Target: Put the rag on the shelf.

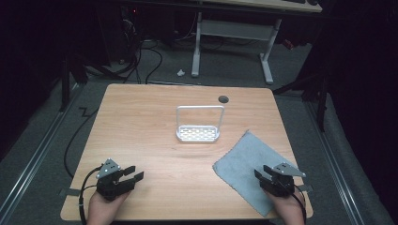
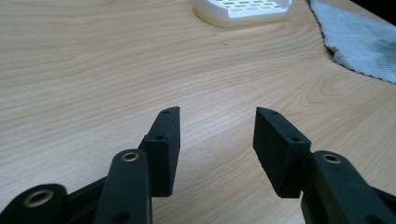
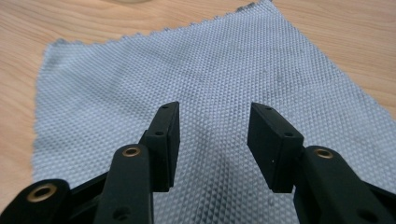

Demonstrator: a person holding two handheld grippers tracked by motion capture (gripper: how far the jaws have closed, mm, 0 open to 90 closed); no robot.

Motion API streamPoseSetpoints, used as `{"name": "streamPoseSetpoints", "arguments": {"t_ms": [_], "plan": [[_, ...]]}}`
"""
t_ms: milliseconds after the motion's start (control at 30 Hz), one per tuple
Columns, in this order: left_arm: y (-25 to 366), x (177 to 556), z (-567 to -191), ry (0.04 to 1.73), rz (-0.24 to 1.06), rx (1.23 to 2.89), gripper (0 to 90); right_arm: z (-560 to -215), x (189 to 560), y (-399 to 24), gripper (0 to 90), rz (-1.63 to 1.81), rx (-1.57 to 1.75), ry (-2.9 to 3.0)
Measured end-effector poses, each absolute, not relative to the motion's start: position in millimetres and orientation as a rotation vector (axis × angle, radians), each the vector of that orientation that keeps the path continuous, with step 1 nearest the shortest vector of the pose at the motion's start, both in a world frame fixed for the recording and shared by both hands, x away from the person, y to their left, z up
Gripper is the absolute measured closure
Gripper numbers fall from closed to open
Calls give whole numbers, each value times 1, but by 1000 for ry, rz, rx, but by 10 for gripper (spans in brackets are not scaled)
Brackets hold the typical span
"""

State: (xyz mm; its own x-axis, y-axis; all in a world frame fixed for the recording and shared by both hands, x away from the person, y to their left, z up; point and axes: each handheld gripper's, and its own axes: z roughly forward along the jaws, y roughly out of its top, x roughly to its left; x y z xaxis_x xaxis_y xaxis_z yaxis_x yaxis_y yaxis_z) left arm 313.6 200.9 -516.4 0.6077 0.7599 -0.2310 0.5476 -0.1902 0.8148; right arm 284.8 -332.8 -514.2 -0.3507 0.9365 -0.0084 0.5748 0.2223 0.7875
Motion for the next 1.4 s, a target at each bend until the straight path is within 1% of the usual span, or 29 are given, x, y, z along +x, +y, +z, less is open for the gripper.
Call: {"name": "streamPoseSetpoints", "arguments": {"t_ms": [267, 367, 400, 433, 467, 500, 533, 733, 900, 1233, 1267, 1367, 1400], "plan": [[189, 313, -517, 1009, 284, 1901, 504, -511, 278, -335, 555, 972, 1371, 2006], [188, 314, -517, 1004, 289, 1901, 504, -511, 275, -335, 591, 953, 1356, 2020], [189, 315, -517, 1004, 287, 1896, 504, -511, 275, -335, 591, 953, 1356, 2020], [189, 315, -517, 1006, 278, 1890, 504, -512, 272, -335, 774, 947, 1354, 2028], [189, 316, -517, 1005, 275, 1887, 504, -512, 270, -334, 855, 947, 1342, 2046], [189, 316, -517, 1005, 275, 1887, 504, -512, 270, -334, 855, 947, 1342, 2046], [189, 316, -517, 1004, 273, 1890, 504, -514, 268, -333, 900, 927, 1327, 2073], [186, 317, -516, 997, 268, 1883, 504, -521, 268, -328, 900, 883, 1334, 2154], [187, 317, -516, 996, 269, 1883, 509, -525, 266, -312, 900, 909, 1304, 2215], [187, 315, -515, 1001, 283, 1880, 505, -524, 260, -256, 900, 1044, 1140, 2380], [188, 314, -515, 1003, 286, 1875, 505, -521, 261, -257, 900, 1054, 1140, 2357], [191, 313, -515, 1011, 287, 1866, 506, -514, 271, -281, 900, 1022, 1212, 2219], [191, 313, -515, 1011, 287, 1866, 506, -514, 271, -281, 900, 1022, 1212, 2219]]}}
